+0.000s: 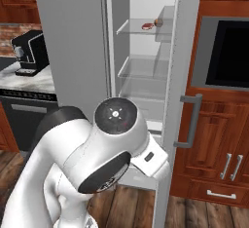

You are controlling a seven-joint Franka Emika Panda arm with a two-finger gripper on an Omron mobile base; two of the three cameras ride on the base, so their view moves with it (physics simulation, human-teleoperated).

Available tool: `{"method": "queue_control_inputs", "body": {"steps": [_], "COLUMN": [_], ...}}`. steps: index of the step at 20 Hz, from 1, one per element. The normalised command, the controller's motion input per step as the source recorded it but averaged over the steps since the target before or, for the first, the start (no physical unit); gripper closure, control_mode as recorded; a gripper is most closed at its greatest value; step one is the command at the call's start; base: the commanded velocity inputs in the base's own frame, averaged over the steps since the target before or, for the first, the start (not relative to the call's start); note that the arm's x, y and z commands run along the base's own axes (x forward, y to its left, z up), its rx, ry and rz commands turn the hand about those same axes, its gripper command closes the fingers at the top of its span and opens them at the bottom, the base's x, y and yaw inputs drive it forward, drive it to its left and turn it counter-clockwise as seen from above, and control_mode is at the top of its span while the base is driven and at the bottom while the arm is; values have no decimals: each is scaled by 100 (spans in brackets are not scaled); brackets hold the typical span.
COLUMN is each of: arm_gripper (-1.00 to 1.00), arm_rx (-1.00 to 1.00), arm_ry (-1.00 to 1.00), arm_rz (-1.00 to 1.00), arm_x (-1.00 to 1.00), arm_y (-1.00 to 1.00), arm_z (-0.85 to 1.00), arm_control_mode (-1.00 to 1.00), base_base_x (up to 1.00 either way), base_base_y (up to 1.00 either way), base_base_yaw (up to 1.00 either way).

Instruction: Pick up the frozen steak from the freezer, place it on any shelf in the fridge, and close the fridge and freezer doors when done.

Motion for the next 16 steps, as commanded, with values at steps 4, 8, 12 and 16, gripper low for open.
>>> {"method": "queue_control_inputs", "body": {"steps": [4, 8, 12, 16], "arm_gripper": [-100, -100, -100, -100], "arm_rx": [16, 9, 0, 0], "arm_ry": [-6, -17, -28, -29], "arm_rz": [0, 0, 5, 8], "arm_x": [-39, 3, 61, 98], "arm_y": [-100, -100, -88, -50], "arm_z": [0, 0, -9, -41], "arm_control_mode": [-100, -100, -100, -100], "base_base_x": [0, 0, 0, 0], "base_base_y": [0, 0, 0, 0], "base_base_yaw": [0, 0, 0, 0]}}
